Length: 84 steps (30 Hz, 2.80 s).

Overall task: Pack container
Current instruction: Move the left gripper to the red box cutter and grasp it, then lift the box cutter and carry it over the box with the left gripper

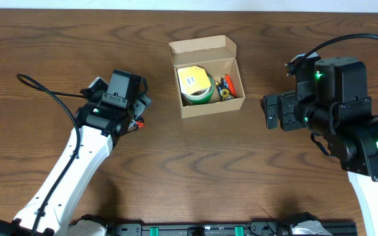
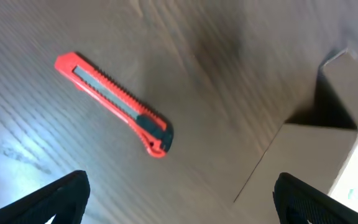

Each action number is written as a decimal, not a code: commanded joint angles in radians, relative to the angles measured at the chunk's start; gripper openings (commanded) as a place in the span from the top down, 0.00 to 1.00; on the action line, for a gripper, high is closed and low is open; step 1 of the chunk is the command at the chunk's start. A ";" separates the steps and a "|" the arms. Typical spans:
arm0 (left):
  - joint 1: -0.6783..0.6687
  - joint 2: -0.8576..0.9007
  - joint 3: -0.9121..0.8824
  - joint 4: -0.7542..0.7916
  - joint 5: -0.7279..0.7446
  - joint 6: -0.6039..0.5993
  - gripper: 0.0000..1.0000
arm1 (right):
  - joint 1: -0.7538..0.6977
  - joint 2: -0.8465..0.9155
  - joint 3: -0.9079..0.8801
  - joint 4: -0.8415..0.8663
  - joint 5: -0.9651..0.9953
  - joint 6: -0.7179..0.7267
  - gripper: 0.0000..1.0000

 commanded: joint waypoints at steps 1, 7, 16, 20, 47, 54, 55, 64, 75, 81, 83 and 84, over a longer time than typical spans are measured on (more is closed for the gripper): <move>0.005 0.005 -0.002 0.006 -0.038 -0.037 0.05 | -0.004 0.000 0.001 -0.001 0.007 -0.014 0.01; 0.008 0.048 -0.002 -0.103 -0.059 -0.299 0.05 | -0.004 0.000 0.001 -0.001 0.007 -0.014 0.01; 0.047 0.255 -0.002 -0.050 0.012 -0.501 0.04 | -0.004 0.000 0.001 -0.002 0.007 -0.015 0.01; 0.052 0.327 -0.002 0.009 0.034 -0.560 0.05 | -0.004 0.000 0.001 -0.001 0.007 -0.014 0.01; 0.173 0.491 -0.002 0.122 0.232 -0.627 0.58 | -0.004 0.000 0.001 -0.002 0.007 -0.014 0.01; 0.200 0.491 -0.002 0.096 0.257 -0.591 0.82 | -0.004 0.000 0.001 -0.001 0.007 -0.014 0.01; 0.201 0.491 -0.001 0.089 0.257 -0.589 0.83 | -0.004 0.000 0.001 -0.001 0.007 -0.014 0.01; 0.201 0.488 0.107 -0.121 0.198 -0.479 0.94 | -0.004 0.000 0.001 -0.001 0.007 -0.014 0.01; 0.170 0.438 0.352 -0.205 0.161 -0.250 0.94 | -0.004 0.000 0.001 -0.001 0.007 -0.014 0.01; 0.101 0.438 0.415 -0.046 0.310 -0.285 0.95 | -0.004 0.000 0.001 -0.001 0.007 -0.015 0.01; 0.067 0.438 0.419 0.015 0.332 -0.333 0.94 | -0.004 0.000 0.001 -0.002 0.007 -0.014 0.01; 0.047 0.438 0.420 0.050 0.343 -0.351 0.95 | -0.004 0.000 0.001 -0.001 0.007 -0.014 0.01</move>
